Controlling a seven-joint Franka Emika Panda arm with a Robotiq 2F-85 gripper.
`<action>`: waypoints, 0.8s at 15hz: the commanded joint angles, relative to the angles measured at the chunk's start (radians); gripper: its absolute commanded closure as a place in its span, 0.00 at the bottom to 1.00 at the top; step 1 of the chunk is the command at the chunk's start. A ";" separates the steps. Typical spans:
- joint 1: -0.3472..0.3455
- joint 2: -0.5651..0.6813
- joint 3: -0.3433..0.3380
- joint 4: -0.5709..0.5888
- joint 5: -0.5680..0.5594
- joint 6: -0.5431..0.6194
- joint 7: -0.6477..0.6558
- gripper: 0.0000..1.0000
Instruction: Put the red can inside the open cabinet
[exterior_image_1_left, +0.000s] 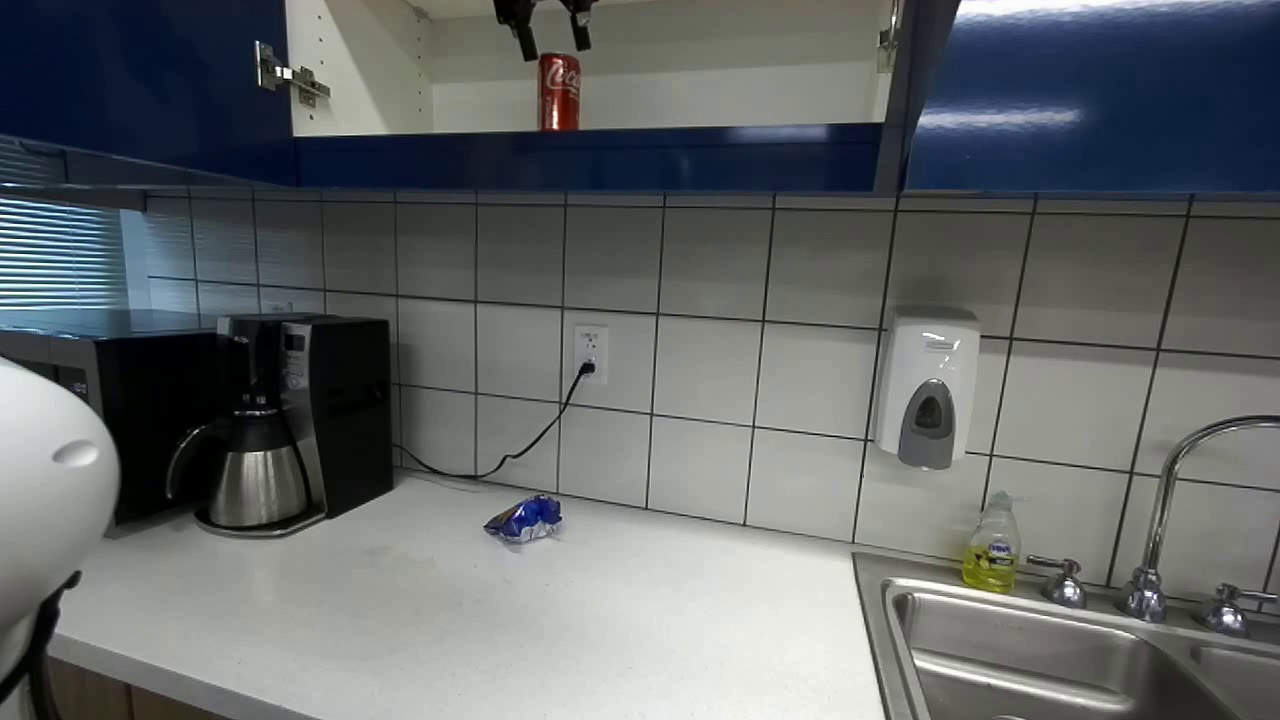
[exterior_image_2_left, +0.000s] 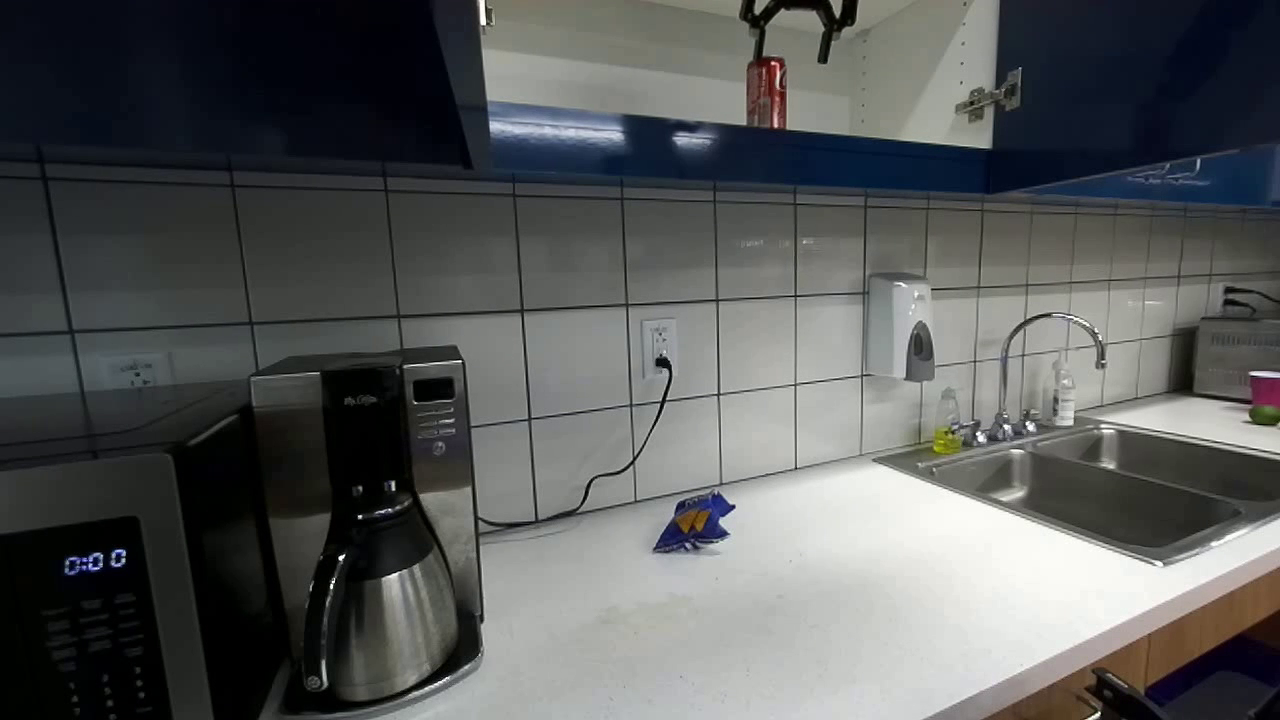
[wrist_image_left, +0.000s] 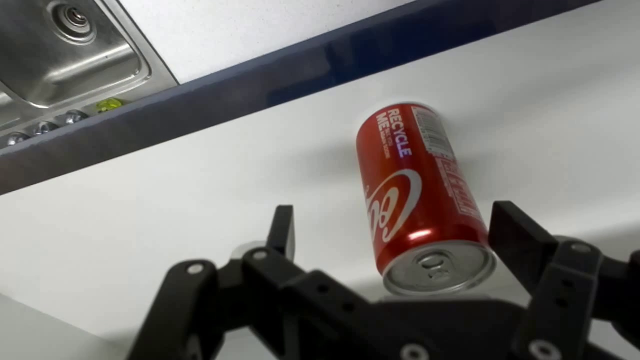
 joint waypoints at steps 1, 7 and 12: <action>-0.003 -0.086 -0.004 -0.101 0.009 0.008 -0.030 0.00; -0.002 -0.210 -0.013 -0.263 0.024 0.026 -0.068 0.00; 0.002 -0.310 -0.024 -0.403 0.031 0.035 -0.096 0.00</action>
